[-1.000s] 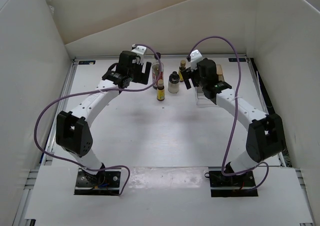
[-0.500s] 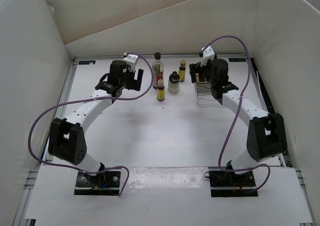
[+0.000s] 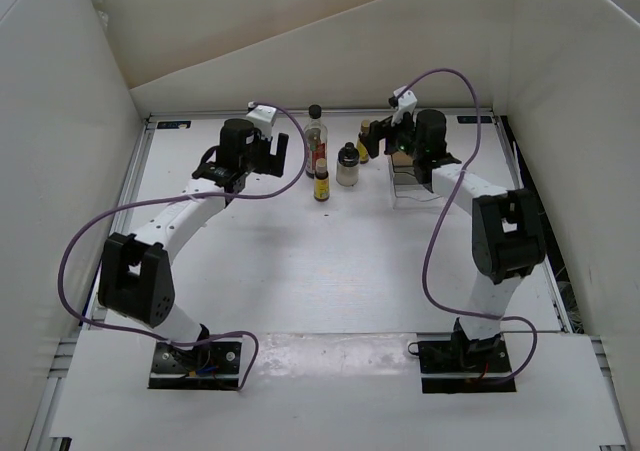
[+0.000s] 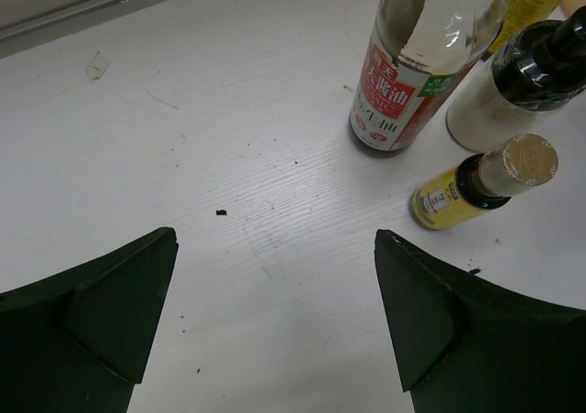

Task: Organize the condiment bottles

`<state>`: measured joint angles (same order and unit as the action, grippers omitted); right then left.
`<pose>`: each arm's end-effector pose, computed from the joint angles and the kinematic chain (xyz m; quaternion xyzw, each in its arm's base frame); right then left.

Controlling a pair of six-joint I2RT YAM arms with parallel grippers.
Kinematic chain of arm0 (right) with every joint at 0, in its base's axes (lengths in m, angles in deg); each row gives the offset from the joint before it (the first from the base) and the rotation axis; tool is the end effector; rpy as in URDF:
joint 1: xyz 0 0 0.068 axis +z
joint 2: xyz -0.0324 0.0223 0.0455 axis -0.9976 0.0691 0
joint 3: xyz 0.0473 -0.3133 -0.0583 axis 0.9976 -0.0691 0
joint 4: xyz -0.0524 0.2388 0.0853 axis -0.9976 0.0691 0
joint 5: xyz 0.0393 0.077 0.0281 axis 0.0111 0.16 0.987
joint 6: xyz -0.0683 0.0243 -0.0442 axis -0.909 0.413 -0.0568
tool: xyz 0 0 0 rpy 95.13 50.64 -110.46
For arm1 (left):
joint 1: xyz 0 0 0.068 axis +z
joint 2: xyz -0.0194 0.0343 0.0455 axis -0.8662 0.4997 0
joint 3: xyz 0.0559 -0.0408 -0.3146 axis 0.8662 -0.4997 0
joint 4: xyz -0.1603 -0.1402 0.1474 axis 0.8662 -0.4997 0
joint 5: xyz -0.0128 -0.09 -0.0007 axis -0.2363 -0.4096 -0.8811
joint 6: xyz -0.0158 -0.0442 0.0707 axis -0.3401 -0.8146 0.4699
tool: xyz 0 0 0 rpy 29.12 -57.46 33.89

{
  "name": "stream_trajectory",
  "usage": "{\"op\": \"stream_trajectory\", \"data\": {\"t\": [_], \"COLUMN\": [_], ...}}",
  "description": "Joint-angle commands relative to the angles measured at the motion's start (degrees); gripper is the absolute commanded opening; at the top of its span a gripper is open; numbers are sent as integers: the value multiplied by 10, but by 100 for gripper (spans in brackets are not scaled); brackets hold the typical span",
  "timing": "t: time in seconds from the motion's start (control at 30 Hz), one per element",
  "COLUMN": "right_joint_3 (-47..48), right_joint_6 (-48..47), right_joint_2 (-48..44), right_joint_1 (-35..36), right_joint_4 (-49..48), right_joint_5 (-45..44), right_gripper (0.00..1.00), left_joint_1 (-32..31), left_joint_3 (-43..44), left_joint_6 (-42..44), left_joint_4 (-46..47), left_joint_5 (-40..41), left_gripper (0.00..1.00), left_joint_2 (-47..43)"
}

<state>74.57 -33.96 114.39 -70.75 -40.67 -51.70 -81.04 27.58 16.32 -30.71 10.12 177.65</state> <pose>0.4503 0.1464 0.3134 -0.2198 0.7219 0.1822 0.6303 0.3682 -0.1363 0.3290 0.1599 0.8464 -0.0544 0.5051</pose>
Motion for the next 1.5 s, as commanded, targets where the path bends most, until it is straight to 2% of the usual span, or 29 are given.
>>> {"op": "stream_trajectory", "data": {"t": [0.0,0.37,0.97,1.07,1.2,1.4,1.47], "right_joint_3": [48,175,208,211,215,195,189], "right_joint_6": [-1,-28,14,25,52,60,56], "right_joint_2": [30,143,213,219,226,220,214], "right_joint_1": [3,3,-11,-13,-14,-11,-9], "right_joint_4": [-53,-27,-48,-59,-67,-79,-80], "right_joint_5": [38,56,53,56,67,77,78], "right_gripper": [87,86,85,80,67,53,45], "left_joint_1": [6,26,30,32,29,32,31], "left_joint_3": [8,19,53,59,56,56,55], "left_joint_6": [-4,-7,-19,-17,-18,-19,-18], "left_joint_4": [9,15,16,12,14,13,14], "left_joint_5": [-16,-30,-46,-48,-48,-47,-50], "left_gripper": [100,100,100,100,100,100,100], "left_joint_2": [7,43,96,100,101,102,100]}}
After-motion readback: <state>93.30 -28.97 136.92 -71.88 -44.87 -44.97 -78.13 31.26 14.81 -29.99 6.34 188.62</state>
